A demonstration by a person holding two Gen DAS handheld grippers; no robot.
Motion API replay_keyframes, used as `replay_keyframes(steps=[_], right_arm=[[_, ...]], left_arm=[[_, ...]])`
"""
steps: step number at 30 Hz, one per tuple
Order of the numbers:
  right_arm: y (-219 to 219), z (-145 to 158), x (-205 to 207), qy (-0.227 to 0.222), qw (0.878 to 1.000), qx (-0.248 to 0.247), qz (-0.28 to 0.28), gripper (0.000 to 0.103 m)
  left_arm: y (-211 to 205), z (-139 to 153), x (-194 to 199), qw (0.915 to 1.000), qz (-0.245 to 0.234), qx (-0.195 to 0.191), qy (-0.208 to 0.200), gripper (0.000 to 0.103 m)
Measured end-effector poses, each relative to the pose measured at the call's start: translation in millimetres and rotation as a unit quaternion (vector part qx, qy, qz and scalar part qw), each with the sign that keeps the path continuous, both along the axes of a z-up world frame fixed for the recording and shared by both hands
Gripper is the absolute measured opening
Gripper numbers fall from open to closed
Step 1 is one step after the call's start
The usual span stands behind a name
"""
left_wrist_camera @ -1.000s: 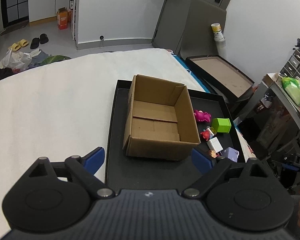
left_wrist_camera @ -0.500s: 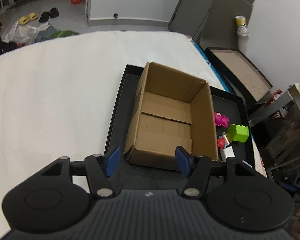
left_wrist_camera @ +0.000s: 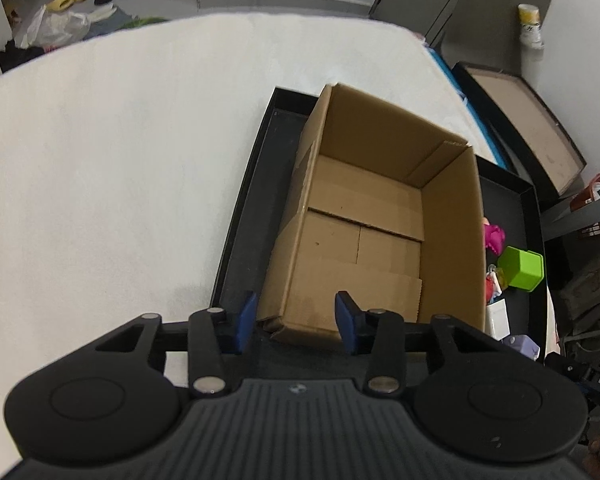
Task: Organize rigid objects
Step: 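Grasp the lavender cube figure with the right gripper while the left gripper clamps the box wall, then lift the lavender figure with the right gripper and release it inside the cardboard box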
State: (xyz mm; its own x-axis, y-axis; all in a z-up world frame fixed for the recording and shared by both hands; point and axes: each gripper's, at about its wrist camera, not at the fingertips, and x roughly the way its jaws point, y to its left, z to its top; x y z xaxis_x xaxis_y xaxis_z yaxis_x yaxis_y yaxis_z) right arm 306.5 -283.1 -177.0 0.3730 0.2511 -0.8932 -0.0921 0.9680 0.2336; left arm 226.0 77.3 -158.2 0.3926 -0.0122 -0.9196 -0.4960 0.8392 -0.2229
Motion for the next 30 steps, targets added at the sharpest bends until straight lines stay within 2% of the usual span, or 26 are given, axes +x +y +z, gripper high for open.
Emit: replay_keyframes(steps=[6, 17, 19, 20, 22, 26, 30], right_arm=[[7.6, -17.6, 13.7, 0.025, 1.000, -0.016, -0.004, 0.071], [19.0, -50.9, 30.2, 0.051, 0.997, -0.059, 0.005, 0.070], [22.5, -54.9, 31.1, 0.053, 0.996, -0.068, 0.007, 0.062], [23.2, -56.8, 30.6, 0.056, 0.996, -0.067, 0.009, 0.046], [22.9, -58.8, 27.5, 0.062, 0.996, -0.060, 0.004, 0.045], [22.9, -56.9, 20.8, 0.059, 0.997, -0.048, 0.002, 0.044], [24.8, -48.0, 15.7, 0.051, 0.997, -0.053, 0.004, 0.043]], left_arm=[[-1.1, -11.2, 14.5, 0.9995, -0.009, 0.004, 0.029, 0.031], [-6.3, -29.8, 29.5, 0.9966, -0.046, 0.025, 0.064, 0.027], [-6.2, -31.7, 30.3, 0.9962, -0.052, 0.026, 0.065, 0.023], [-5.9, -32.9, 28.8, 0.9960, -0.059, 0.027, 0.061, 0.018], [-3.8, -35.4, 25.5, 0.9964, -0.062, 0.022, 0.055, 0.013], [1.3, -38.4, 17.8, 0.9971, -0.066, 0.006, 0.039, 0.013], [-0.1, -36.4, 12.2, 0.9970, -0.070, 0.007, 0.032, 0.013]])
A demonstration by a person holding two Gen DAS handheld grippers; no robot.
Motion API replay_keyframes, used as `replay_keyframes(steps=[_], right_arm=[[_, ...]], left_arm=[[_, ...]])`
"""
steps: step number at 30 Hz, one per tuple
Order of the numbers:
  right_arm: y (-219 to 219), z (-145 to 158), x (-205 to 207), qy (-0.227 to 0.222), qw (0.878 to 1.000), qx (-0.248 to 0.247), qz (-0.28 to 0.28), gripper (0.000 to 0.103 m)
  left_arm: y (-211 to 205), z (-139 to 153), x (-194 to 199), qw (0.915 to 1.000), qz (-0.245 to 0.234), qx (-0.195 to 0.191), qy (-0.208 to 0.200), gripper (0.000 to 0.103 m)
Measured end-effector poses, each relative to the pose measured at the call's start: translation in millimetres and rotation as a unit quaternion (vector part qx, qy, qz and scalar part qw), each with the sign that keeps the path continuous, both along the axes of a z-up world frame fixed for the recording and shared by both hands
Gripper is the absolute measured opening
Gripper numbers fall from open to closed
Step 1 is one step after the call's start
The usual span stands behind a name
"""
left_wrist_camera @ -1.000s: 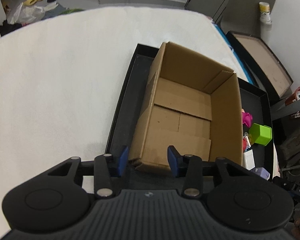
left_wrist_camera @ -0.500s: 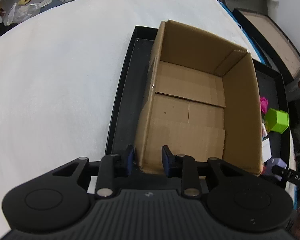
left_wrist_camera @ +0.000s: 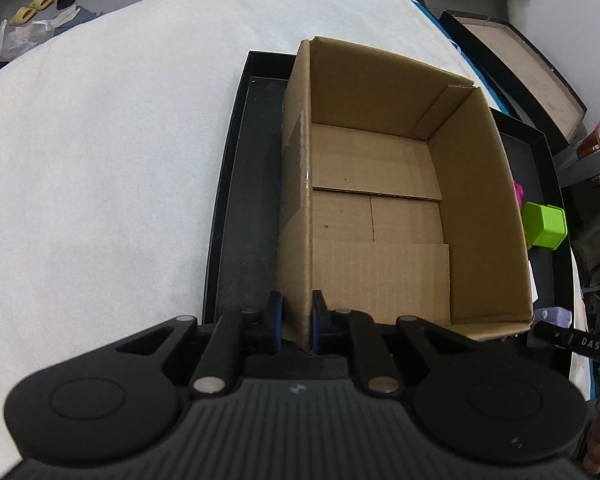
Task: Organize rigid objects
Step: 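Lift the lavender figure with the right gripper and release it inside the cardboard box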
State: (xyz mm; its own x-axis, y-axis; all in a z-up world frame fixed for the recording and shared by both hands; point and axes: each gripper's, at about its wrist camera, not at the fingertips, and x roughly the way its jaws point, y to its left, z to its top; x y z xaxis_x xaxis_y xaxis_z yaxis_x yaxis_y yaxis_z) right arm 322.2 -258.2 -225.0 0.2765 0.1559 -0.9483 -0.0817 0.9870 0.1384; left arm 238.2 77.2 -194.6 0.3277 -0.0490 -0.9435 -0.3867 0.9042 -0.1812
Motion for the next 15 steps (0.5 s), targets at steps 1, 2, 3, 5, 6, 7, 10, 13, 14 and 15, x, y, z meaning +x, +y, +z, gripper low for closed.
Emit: replay_keyframes(steps=[1, 2, 3, 5, 6, 7, 10, 13, 14, 15], right_arm=[[0.2, 2.0, -0.9, -0.001, 1.000, 0.001, -0.001, 0.043], [0.5, 5.1, -3.2, -0.004, 1.000, 0.001, -0.001, 0.043], [1.5, 8.7, -4.1, -0.008, 1.000, 0.002, 0.000, 0.043], [2.7, 16.2, -6.5, -0.018, 1.000, 0.003, 0.002, 0.043], [3.5, 18.1, -6.6, -0.021, 1.000, 0.005, 0.002, 0.043], [3.1, 20.8, -7.1, -0.024, 1.000, 0.006, 0.002, 0.043], [3.7, 29.1, -9.4, -0.034, 0.999, 0.008, 0.005, 0.043], [5.4, 39.0, -11.7, -0.046, 0.999, 0.008, 0.011, 0.043], [6.3, 41.7, -12.3, -0.049, 0.999, 0.009, 0.012, 0.043], [8.1, 43.9, -12.9, -0.051, 0.999, 0.009, 0.014, 0.043]], left_arm=[[-0.8, 1.1, -1.5, 1.0000, -0.001, 0.001, -0.001, 0.013], [-1.0, 2.8, -4.1, 1.0000, -0.004, 0.003, -0.002, 0.013], [-1.6, 2.9, -5.2, 1.0000, -0.006, 0.004, -0.002, 0.013], [-0.7, 2.2, -7.0, 1.0000, -0.008, -0.001, 0.001, 0.013], [0.8, 3.0, -7.8, 1.0000, -0.007, -0.004, 0.002, 0.013], [1.8, 3.4, -9.4, 1.0000, -0.006, -0.006, 0.002, 0.013], [2.5, 4.6, -11.2, 0.9999, -0.010, -0.006, 0.004, 0.013], [3.8, 4.3, -12.8, 0.9998, -0.016, -0.007, 0.003, 0.013], [4.5, 4.1, -14.0, 0.9998, -0.018, -0.008, 0.003, 0.013], [4.7, 3.8, -13.6, 0.9998, -0.019, -0.009, 0.003, 0.013]])
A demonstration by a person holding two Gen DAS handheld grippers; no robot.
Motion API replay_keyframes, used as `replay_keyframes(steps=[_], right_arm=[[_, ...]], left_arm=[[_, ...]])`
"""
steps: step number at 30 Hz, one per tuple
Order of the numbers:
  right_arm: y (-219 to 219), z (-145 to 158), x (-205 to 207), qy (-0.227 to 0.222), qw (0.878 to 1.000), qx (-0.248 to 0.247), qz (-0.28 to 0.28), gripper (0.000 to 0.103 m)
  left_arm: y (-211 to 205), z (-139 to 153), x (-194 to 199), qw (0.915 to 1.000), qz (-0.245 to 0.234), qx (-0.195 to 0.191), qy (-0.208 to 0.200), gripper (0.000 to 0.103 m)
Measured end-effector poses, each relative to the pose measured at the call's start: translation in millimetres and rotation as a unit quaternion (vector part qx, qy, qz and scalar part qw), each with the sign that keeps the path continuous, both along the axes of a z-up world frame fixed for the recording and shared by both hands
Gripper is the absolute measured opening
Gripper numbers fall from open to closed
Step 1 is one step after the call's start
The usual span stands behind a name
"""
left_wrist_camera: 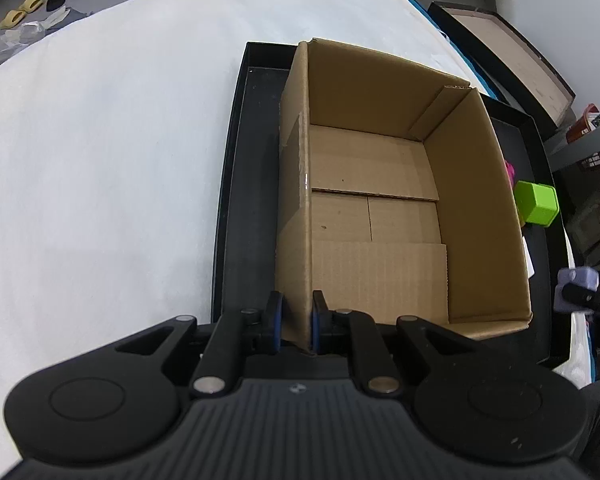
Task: Organize rigid objects
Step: 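Lift the lavender figure with the right gripper and release it inside the cardboard box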
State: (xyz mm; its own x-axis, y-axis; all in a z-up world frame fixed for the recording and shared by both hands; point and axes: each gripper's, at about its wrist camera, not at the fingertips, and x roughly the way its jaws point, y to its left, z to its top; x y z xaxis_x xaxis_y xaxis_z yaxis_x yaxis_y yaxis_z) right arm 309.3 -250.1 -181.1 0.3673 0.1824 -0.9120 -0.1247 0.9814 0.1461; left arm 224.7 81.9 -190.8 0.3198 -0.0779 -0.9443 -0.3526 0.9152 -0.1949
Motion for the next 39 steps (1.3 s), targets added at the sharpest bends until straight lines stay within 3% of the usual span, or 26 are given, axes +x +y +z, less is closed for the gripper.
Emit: replay_keyframes(steps=[22, 39], right_arm=[[71.4, 63.0, 4.5, -0.059, 0.994, 0.015, 0.087, 0.043], [148.4, 68.3, 19.9, -0.066, 0.984, 0.019, 0.164, 0.043]], left_arm=[[13.3, -0.3, -4.1, 0.9996, 0.002, -0.026, -0.012, 0.015], [18.2, -4.9, -4.7, 0.9986, 0.008, -0.050, -0.018, 0.016]])
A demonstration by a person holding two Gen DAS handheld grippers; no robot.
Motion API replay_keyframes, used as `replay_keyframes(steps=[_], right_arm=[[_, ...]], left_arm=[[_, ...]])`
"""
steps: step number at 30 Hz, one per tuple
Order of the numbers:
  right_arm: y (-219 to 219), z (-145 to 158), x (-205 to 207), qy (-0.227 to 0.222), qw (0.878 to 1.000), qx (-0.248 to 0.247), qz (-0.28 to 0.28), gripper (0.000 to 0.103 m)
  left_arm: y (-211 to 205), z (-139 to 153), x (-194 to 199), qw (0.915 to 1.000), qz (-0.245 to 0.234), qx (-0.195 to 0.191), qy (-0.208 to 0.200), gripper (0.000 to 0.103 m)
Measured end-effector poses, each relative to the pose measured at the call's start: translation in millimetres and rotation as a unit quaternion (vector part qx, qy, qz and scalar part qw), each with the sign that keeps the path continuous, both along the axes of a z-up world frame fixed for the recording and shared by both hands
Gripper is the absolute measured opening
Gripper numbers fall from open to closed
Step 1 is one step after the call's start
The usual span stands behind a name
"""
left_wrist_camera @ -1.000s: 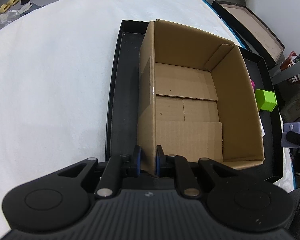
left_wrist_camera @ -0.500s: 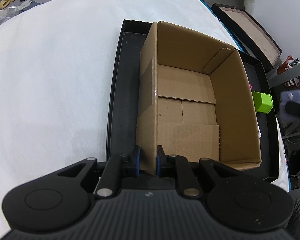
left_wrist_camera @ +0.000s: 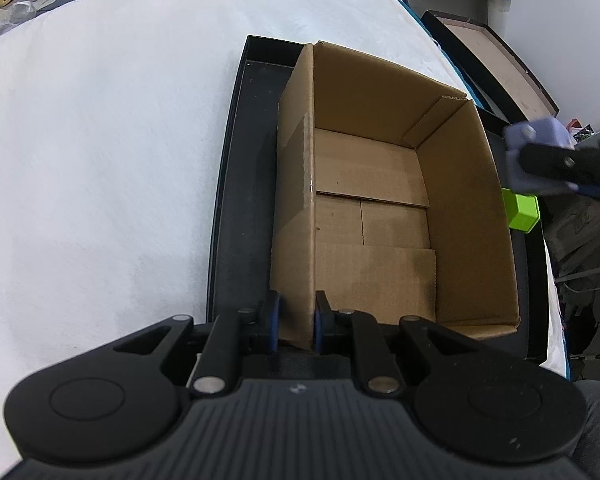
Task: Organize rigid objects
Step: 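Lift the lavender figure with the right gripper and release it inside the cardboard box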
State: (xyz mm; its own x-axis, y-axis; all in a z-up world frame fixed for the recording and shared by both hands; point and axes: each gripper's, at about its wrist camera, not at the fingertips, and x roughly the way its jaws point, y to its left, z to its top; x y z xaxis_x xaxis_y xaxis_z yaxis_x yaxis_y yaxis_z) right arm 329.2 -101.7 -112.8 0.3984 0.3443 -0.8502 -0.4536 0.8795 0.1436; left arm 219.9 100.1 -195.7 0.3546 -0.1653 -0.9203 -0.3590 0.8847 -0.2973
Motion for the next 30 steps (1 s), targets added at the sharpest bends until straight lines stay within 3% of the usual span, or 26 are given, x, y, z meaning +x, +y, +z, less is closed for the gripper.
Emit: replay_keyframes(steps=[12, 25, 30], right_arm=[[53.7, -7.3, 8.3, 0.016, 0.998, -0.011, 0.059, 0.044], [86.5, -12.6, 13.0, 0.021, 0.996, -0.011, 0.088, 0.044], [92.6, -3.4, 14.9, 0.014, 0.995, 0.009, 0.095, 0.055]], left_arm=[[5.9, -2.7, -3.9, 0.9996, 0.016, -0.021, -0.010, 0.016], [9.1, -1.0, -6.6, 0.9994, 0.019, -0.024, -0.014, 0.017], [6.5, 0.6, -5.0, 0.9996, 0.015, -0.016, -0.015, 0.017]])
